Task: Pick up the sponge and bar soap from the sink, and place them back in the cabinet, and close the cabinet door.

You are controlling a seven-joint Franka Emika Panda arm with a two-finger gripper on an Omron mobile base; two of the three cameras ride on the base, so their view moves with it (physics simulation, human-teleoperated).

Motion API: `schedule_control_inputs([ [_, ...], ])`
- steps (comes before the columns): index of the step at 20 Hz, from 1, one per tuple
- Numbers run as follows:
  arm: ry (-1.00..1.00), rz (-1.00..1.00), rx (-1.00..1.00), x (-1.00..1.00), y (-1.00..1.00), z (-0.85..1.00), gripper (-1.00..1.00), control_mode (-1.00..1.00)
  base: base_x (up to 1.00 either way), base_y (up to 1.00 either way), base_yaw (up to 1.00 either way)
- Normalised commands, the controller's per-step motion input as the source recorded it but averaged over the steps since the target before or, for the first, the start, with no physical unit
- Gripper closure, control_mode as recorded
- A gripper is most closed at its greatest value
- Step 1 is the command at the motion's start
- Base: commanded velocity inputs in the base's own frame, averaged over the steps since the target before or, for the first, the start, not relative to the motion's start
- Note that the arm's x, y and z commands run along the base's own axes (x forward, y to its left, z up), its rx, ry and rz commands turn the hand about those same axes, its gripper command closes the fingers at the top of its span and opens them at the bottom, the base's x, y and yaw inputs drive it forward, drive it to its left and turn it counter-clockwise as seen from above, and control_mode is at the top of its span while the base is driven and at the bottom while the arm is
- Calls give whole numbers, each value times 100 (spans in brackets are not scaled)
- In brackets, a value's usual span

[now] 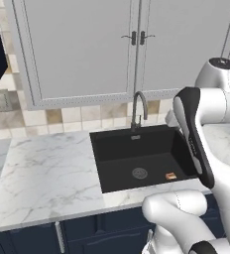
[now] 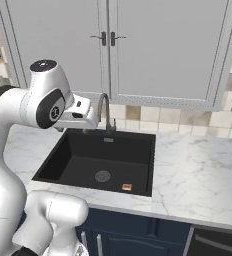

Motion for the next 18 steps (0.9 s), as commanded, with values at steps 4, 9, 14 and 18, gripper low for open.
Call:
schedule_control_inputs([
  [4, 0, 1, 0, 9, -3, -15, -100, -100, 0, 0, 0],
  [9, 0, 1, 0, 8, -5, -11, -100, -100, 0, 0, 0],
  [14, 0, 0, 0, 8, 0, -10, -100, -100, 0, 0, 0],
  [18, 0, 0, 0, 11, -1, -9, -100, -100, 0, 0, 0],
])
